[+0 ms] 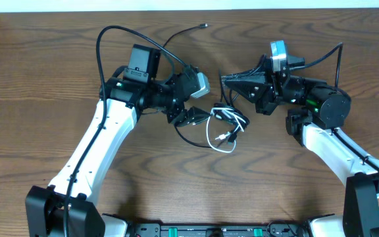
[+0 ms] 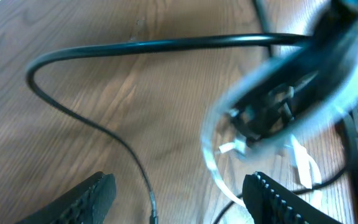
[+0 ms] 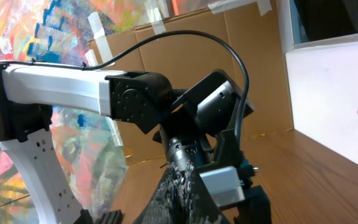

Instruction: Untangle cables

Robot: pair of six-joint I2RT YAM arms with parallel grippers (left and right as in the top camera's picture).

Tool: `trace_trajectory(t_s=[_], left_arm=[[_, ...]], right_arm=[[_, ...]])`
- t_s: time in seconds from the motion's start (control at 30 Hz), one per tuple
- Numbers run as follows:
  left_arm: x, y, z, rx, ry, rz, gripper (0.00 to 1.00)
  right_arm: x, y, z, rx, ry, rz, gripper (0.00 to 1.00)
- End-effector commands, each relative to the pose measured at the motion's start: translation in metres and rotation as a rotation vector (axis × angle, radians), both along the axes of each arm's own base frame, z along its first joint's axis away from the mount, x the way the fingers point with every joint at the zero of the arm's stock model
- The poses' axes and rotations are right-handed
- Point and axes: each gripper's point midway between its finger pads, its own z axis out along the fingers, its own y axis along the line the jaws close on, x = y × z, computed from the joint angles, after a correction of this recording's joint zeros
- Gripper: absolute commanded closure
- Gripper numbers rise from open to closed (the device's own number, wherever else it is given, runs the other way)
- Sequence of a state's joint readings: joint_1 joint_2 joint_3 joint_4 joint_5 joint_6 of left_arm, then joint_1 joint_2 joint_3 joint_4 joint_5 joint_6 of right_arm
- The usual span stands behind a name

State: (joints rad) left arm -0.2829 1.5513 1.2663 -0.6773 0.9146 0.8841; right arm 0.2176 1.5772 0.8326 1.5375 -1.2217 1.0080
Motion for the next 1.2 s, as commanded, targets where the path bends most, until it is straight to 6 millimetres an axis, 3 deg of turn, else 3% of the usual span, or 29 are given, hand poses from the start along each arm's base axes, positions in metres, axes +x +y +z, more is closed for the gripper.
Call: trace_trajectory(t_s=[0.0, 0.13, 0.43, 0.87, 1.17], left_arm=[[-0.004, -0.001, 0.007, -0.055, -0.028, -0.058, 0.3], [-0.011, -0.007, 0.017, -0.118, -0.048, -0.113, 0.3], [-0.009, -0.008, 0.018, -0.122, -0.062, -0.115, 0.31], [-0.022, -0.017, 0.035, -0.231, -0.032, -0.178, 0.64], [-0.043, -0.038, 0.034, -0.23, -0.017, -0.255, 0.85]], right_arm=[[-0.003, -0.004, 0.018, 0.035, -0.062, -0.019, 0.99], [-0.004, -0.002, 0.018, 0.035, -0.062, -0.012, 0.99], [-0.021, 0.016, 0.017, 0.026, -0.064, 0.059, 0.99], [-0.033, 0.029, 0.016, 0.025, -0.064, 0.109, 0.99], [-0.033, 0.029, 0.016, 0.025, -0.063, 0.109, 0.98]])
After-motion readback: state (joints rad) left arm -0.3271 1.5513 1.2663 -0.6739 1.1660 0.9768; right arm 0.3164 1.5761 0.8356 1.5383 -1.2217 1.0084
